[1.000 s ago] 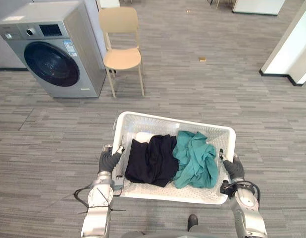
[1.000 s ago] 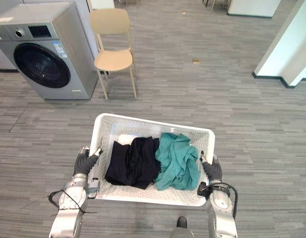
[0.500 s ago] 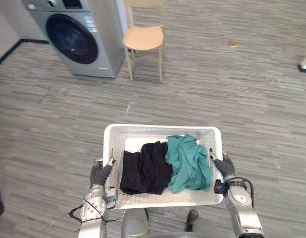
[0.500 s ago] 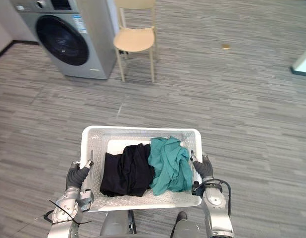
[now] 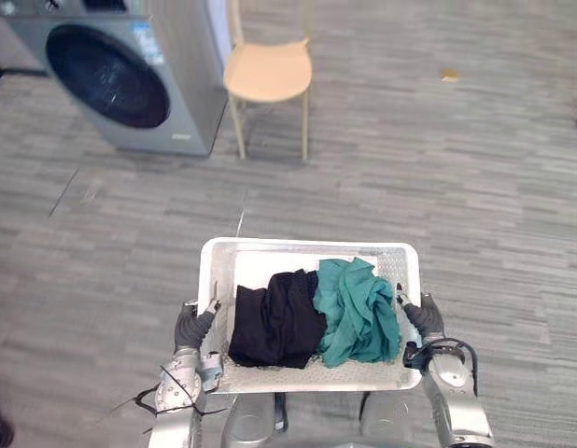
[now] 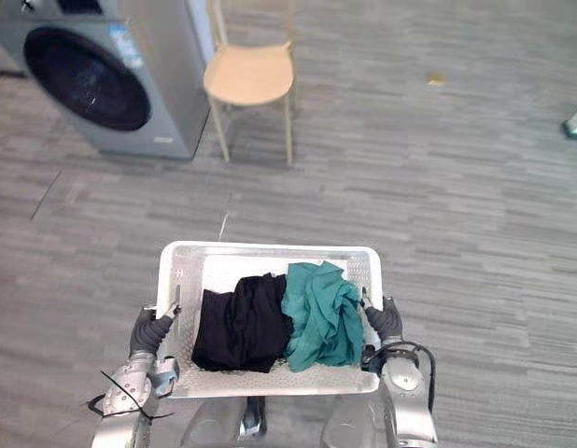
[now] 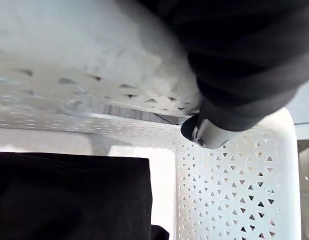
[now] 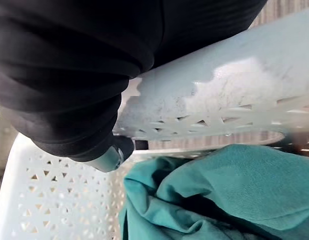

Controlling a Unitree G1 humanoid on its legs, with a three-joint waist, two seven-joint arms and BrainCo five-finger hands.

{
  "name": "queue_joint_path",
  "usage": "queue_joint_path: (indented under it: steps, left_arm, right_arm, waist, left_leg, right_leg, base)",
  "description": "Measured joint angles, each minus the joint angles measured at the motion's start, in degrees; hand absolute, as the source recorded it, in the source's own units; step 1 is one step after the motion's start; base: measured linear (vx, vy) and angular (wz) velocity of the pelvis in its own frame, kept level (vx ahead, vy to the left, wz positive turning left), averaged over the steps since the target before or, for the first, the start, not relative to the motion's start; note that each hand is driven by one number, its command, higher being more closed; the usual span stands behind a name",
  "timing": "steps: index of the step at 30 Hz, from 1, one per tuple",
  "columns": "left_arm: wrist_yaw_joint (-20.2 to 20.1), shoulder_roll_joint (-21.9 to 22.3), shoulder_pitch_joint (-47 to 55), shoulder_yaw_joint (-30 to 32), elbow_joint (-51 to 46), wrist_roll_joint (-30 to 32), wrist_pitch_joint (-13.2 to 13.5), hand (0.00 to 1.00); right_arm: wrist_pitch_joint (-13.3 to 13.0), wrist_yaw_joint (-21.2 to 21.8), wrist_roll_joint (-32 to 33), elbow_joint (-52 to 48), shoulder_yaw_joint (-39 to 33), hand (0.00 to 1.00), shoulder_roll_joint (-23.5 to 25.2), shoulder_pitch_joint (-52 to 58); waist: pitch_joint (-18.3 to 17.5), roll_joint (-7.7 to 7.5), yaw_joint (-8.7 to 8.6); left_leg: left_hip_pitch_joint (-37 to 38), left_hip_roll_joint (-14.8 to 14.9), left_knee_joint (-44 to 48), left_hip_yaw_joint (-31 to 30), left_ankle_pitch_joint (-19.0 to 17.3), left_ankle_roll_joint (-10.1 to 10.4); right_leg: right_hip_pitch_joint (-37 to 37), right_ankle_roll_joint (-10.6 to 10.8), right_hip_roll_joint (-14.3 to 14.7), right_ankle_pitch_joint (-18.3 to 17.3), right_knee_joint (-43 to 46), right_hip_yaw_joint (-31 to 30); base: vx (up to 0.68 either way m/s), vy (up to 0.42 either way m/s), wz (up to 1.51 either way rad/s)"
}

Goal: Pick up the laundry basket with both hands and put the clothes into the washing machine.

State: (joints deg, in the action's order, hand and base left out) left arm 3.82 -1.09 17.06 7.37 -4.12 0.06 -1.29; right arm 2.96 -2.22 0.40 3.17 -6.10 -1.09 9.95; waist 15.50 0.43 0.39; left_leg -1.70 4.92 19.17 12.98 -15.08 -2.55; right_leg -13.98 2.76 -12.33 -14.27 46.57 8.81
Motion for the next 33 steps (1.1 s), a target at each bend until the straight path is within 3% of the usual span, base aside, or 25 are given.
queue_joint_path:
  steps: [3, 4, 6, 7, 8, 9, 10, 11, 12, 13, 15, 16, 19, 21, 22, 23, 24, 25, 26, 27, 28, 29, 30, 32, 33]
  left_arm:
    - [-0.02, -0.49, -2.14, -0.07, -0.36, 0.04, 0.3, 1.0]
    - [-0.02, -0.49, -2.46, -0.12, -0.36, 0.07, 0.29, 1.0]
    - [-0.02, -0.46, -2.04, -0.59, -0.29, 0.8, -0.06, 1.0]
    - [-0.03, -0.43, -1.72, -0.85, -0.11, 0.95, -0.21, 1.0]
    - [-0.02, 0.13, -1.45, -1.07, 0.94, 1.11, -0.45, 1.0]
    - [0.01, 0.36, -1.13, -0.97, 0.88, 1.12, -0.6, 1.0]
    - [0.05, 0.59, -1.04, -0.9, 0.84, 1.11, -0.63, 1.0]
    - [0.05, 0.92, -0.94, -0.9, 0.82, 1.11, -0.64, 1.0]
    - [0.02, 1.42, 0.4, -0.72, 0.46, 1.08, -0.64, 1.0]
    - [-0.1, 1.71, 0.86, -0.88, -0.01, 1.02, -0.63, 1.0]
    - [-0.16, 1.7, 1.07, -1.74, -0.07, 1.0, -0.59, 1.0]
    - [-0.17, 1.68, 0.8, -2.07, -0.18, 0.68, -0.28, 1.0]
    - [-0.2, 2.08, -0.43, -2.36, -0.43, 0.61, 0.2, 1.0]
    - [-0.56, 2.85, -0.89, -2.97, -0.68, 0.64, 0.24, 1.0]
    - [-0.6, 3.28, -0.85, -3.02, -1.08, 0.69, 0.26, 1.0]
    - [-0.59, 3.07, -0.7, -3.01, -0.98, 0.69, 0.21, 1.0]
    - [-0.59, 2.7, -1.03, -3.02, -0.74, 0.7, 0.1, 1.0]
    - [-0.61, 1.93, -1.76, -3.31, -0.72, 0.9, -0.36, 1.0]
    - [-0.61, 1.61, -2.1, -3.32, -0.7, 0.9, -0.57, 1.0]
    - [-0.44, 1.04, -2.42, -3.28, -0.64, 0.81, -0.74, 1.0]
    - [-0.18, 0.24, -2.65, -3.19, -0.65, 0.75, -0.69, 1.0]
    - [0.01, -0.18, -3.01, -3.1, -0.66, 0.74, -0.69, 1.0]
    - [0.21, -0.29, -3.09, -2.53, -0.65, 0.8, -0.71, 1.0]
    - [0.3, -0.28, -2.34, -1.98, -0.78, 0.86, -0.69, 1.0]
    - [0.35, -0.28, -2.0, -1.86, -0.8, 0.86, -0.61, 1.0]
  right_arm:
    - [-0.38, -0.08, 0.07, -2.41, -0.69, 1.0, 0.63, 0.52]
    - [-0.38, -0.08, 0.07, -2.63, -0.85, 1.0, 0.64, 0.57]
    - [-0.35, -0.15, 0.12, -2.62, -0.77, 1.0, 0.64, 1.95]
    - [-0.35, -0.21, 0.17, -2.58, -0.67, 1.0, 0.6, 2.65]
    - [-0.17, -0.26, 0.17, -2.12, -0.43, 1.0, 0.02, 2.97]
    - [-0.12, -0.23, 0.32, -2.47, 0.1, 1.0, -0.51, 3.42]
    - [-0.11, -0.24, 0.8, -2.8, 0.56, 1.0, -0.8, 3.68]
    - [-0.06, -0.33, 1.11, -3.35, 0.85, 1.0, -1.21, 4.11]
    - [-0.04, -0.44, 1.38, -5.31, 2.13, 1.0, -1.79, 5.38]
    - [-0.03, -0.62, 1.39, -6.6, 2.03, 1.0, -1.63, 6.65]
    - [-0.05, -0.94, 1.39, -7.55, 1.54, 1.0, -2.11, 7.62]
    - [-0.06, -0.9, 1.44, -7.53, 1.41, 1.0, -3.04, 6.55]
    - [-0.14, -0.84, 1.84, -7.4, 0.03, 1.0, -4.01, 4.88]
    - [-0.25, -0.84, 1.93, -7.39, -1.15, 1.0, -4.52, 4.25]
    - [-0.3, -0.84, 1.93, -7.33, -1.27, 1.0, -4.88, 3.79]
    - [-0.3, -0.84, 1.94, -6.5, -1.18, 1.0, -4.37, 3.49]
    - [-0.3, -0.91, 1.94, -5.86, -1.36, 1.0, -4.07, 3.45]
    - [-0.3, -0.86, 1.94, -5.19, -2.18, 1.0, -3.71, 2.95]
    - [-0.3, -0.75, 1.93, -4.78, -2.24, 1.0, -3.61, 2.39]
    - [-0.28, -0.46, 1.79, -3.85, -2.27, 1.0, -2.57, 1.56]
    - [-0.29, -0.29, 1.76, -3.63, -2.28, 1.0, -1.68, 1.47]
    - [-0.3, -0.22, 1.76, -3.48, -2.25, 1.0, -1.43, 1.71]
    - [-0.32, -0.09, 1.7, -3.05, -1.85, 1.0, -1.09, 1.49]
    - [-0.49, 0.0, 1.67, -3.08, -0.76, 1.0, -1.17, 1.7]
    - [-0.63, 0.03, 1.67, -3.13, -0.49, 1.0, -1.12, 1.96]
  waist:
    - [-0.09, 0.08, -1.95]
    - [-0.11, 0.03, -2.28]
    - [-0.21, -0.24, -2.99]
    - [-0.22, -0.22, -3.3]
    - [-0.64, 1.24, -3.81]
    - [-1.0, 2.19, -3.73]
    - [-0.84, 2.92, -3.27]
    - [-0.79, 3.57, -2.67]
    - [-0.73, 3.97, -1.13]
    - [-0.66, 4.01, -0.44]
    - [-0.81, 2.88, 0.73]
    - [-0.95, 1.94, 1.11]
    - [-0.87, 1.85, 1.47]
    - [-1.39, 2.61, 1.91]
    - [-1.85, 3.13, 2.19]
    - [-3.17, 2.09, 3.32]
    - [-3.86, 0.72, 3.25]
    - [-4.32, -0.72, 3.23]
    - [-4.17, -1.13, 3.42]
    - [-4.27, -2.24, 3.61]
    - [-4.15, -2.8, 3.5]
    - [-4.03, -3.09, 3.4]
    - [-3.6, -2.84, 3.31]
    - [-3.66, -1.41, 2.15]
    - [-3.95, -0.68, 1.7]
  left_leg:
    - [5.82, 0.02, -4.88, 0.3, -1.74, 1.67]
    - [6.66, 0.04, -5.41, 0.36, -2.27, 2.55]
    - [11.85, 0.36, -5.48, -0.38, -5.49, 7.35]
    - [12.85, 0.74, -4.18, -1.27, -6.57, 8.03]
    - [13.19, 3.08, 1.37, -3.09, -7.22, 8.17]
    - [9.24, 5.78, 12.48, -4.7, -5.4, 5.14]
    - [5.42, 7.92, 23.03, -5.28, -1.07, 0.39]
    - [2.35, 10.05, 29.62, -5.18, 4.41, -1.35]
    - [-2.32, 14.39, 41.22, -5.19, 14.79, -2.62]
    - [-5.74, 16.45, 48.59, -5.45, 12.75, -1.75]
    - [-12.48, 15.01, 52.17, -5.54, 6.64, -1.59]
    - [-16.83, 11.53, 45.58, -3.74, 2.97, -1.08]
    - [-21.34, 6.36, 25.95, -1.08, 1.89, 1.25]
    - [-22.54, 1.48, 7.04, -2.53, 5.55, 4.82]
    - [-23.04, -0.69, 1.83, -4.45, 10.11, 3.29]
    - [-23.04, -2.93, 4.37, -5.47, 17.12, 0.95]
    - [-23.75, -3.94, 6.71, -4.78, 15.97, 0.02]
    - [-24.1, -4.5, 10.15, -3.72, 13.02, -2.14]
    - [-23.81, -4.5, 11.55, -3.37, 11.7, -2.61]
    - [-21.45, -5.15, 12.39, -3.18, 9.17, -2.75]
    - [-16.56, -5.86, 10.36, -3.58, 6.09, -2.12]
    - [-13.9, -6.21, 9.18, -3.74, 4.89, -1.84]
    - [-7.65, -6.52, 7.08, -4.55, 2.77, -1.87]
    - [-0.64, -5.37, 2.97, -6.94, 1.12, -0.9]
    - [0.82, -4.48, 1.87, -7.88, 0.68, -0.35]
  right_leg:
    - [-7.65, -1.15, 6.8, 1.12, -15.2, 0.39]
    - [-9.08, -1.12, 7.55, 2.59, -19.09, -0.01]
    - [-10.54, -2.44, 10.36, 10.77, -29.44, -2.4]
    - [-10.01, -3.66, 10.71, 14.37, -27.54, -3.26]
    - [-9.83, -4.1, 11.52, 14.07, -22.0, -2.59]
    - [-8.73, -5.3, 12.94, 10.29, -19.56, -1.01]
    - [-6.96, -6.2, 14.48, 8.06, -18.58, -0.49]
    - [-5.09, -7.14, 15.79, 6.68, -18.6, -0.15]
    - [-0.3, -8.45, 17.83, 3.6, -19.65, -0.34]
    - [3.94, -9.21, 18.85, 2.02, -20.94, -0.51]
    - [11.58, -9.83, 18.45, 0.88, -24.89, -0.9]
    - [16.13, -9.94, 16.98, 0.81, -28.14, -1.01]
    - [22.76, -8.23, 15.37, -0.17, -33.37, -1.0]
    - [27.83, -4.68, 15.0, -2.79, -36.25, -1.01]
    - [29.84, -3.32, 14.88, -5.49, -36.18, -1.52]
    - [31.09, -1.89, 13.11, -8.58, -34.34, -3.42]
    - [31.02, -1.07, 11.85, -9.31, -32.59, -3.8]
    - [28.71, 0.26, 9.83, -8.67, -26.36, -4.46]
    - [27.4, 1.21, 9.28, -7.5, -22.14, -4.56]
    - [23.72, 1.13, 8.77, -2.53, -11.56, -4.41]
    - [19.85, 1.54, 7.58, 7.0, -0.23, -4.14]
    - [18.06, 1.62, 6.71, 9.56, 5.57, -4.13]
    - [12.71, -1.27, 5.59, 6.93, 17.88, -3.9]
    - [7.18, -5.4, 6.36, 2.36, 21.06, -2.1]
    - [5.0, -6.03, 7.21, 0.56, 19.31, -1.42]
  base:
    - [0.47, 0.037, 0.08]
    - [0.51, -0.006, 0.22]
    - [0.72, -0.095, 0.31]
    - [0.78, -0.165, 0.49]
    - [0.68, -0.196, 0.38]
    - [0.82, -0.257, 0.23]
    - [0.56, -0.187, 0.0]
    - [0.55, -0.188, -0.11]
    - [0.56, -0.162, -0.11]
    - [0.83, -0.23, -0.06]
    - [0.73, -0.18, 0.01]
    - [0.63, -0.136, -0.04]
    - [0.61, -0.056, -0.05]
    - [0.72, 0.058, -0.13]
    - [0.8, 0.133, -0.47]
    - [0.69, 0.128, -0.37]
    - [0.75, 0.117, -0.12]
    - [0.63, 0.087, 0.13]
    - [0.76, 0.104, 0.06]
    - [0.84, 0.115, 0.0]
    - [0.69, 0.089, 0.05]
    - [0.74, 0.037, 0.07]
    - [0.44, -0.022, 0.04]
    - [0.52, -0.071, 0.2]
    - [0.57, -0.176, 0.52]
